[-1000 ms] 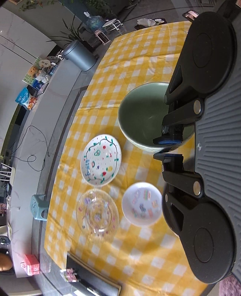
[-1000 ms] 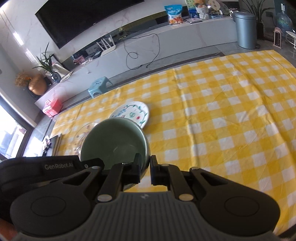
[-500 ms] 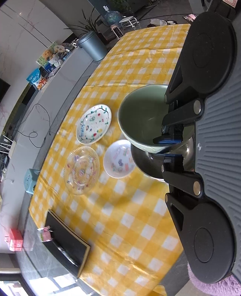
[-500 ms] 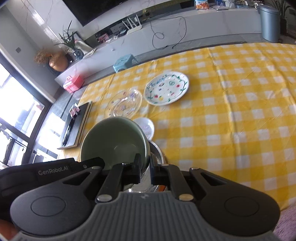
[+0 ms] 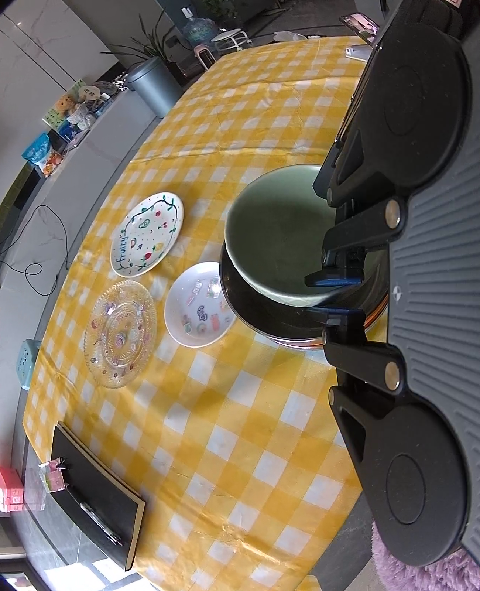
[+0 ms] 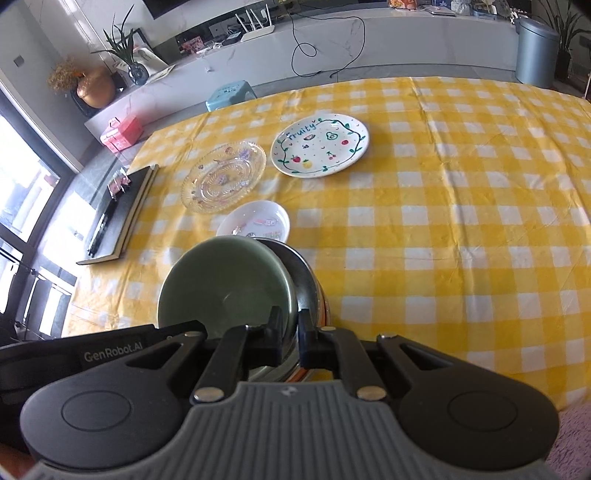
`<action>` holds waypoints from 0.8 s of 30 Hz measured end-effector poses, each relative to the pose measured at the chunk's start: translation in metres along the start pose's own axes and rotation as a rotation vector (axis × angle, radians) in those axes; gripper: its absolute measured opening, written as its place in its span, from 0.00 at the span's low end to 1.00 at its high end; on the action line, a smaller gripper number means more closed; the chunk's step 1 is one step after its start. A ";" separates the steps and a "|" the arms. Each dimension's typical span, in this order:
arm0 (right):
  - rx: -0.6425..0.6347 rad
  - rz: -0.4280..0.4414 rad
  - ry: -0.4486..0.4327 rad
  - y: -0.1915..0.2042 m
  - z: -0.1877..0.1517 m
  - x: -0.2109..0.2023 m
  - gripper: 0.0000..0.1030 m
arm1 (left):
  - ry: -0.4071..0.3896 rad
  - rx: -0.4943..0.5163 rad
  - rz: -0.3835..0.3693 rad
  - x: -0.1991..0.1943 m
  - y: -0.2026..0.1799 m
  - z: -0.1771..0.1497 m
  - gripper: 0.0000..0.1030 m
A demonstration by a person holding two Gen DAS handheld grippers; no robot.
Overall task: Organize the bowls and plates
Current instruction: 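Lift the pale green bowl and carry it over the stacked steel bowls, then lower the pale green bowl into the blue steel bowl and open both grippers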
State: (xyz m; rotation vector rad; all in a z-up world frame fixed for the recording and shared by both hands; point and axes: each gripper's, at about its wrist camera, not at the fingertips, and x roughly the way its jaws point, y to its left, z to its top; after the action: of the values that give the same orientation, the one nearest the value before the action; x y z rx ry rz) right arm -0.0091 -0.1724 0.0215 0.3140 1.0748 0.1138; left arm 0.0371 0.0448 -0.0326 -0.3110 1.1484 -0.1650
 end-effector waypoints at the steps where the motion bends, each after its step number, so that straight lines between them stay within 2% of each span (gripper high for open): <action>1: 0.001 0.000 0.005 0.000 0.000 0.002 0.05 | 0.003 0.004 0.002 0.000 0.000 0.000 0.12; 20: -0.017 -0.029 0.040 0.004 0.001 0.015 0.06 | 0.029 0.034 0.027 0.003 -0.001 0.007 0.18; 24: -0.022 -0.031 0.026 0.005 0.001 0.012 0.07 | 0.019 0.034 0.021 -0.001 -0.001 0.009 0.24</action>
State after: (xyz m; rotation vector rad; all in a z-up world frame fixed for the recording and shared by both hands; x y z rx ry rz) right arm -0.0021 -0.1648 0.0132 0.2765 1.1034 0.1027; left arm 0.0453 0.0457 -0.0279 -0.2680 1.1656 -0.1692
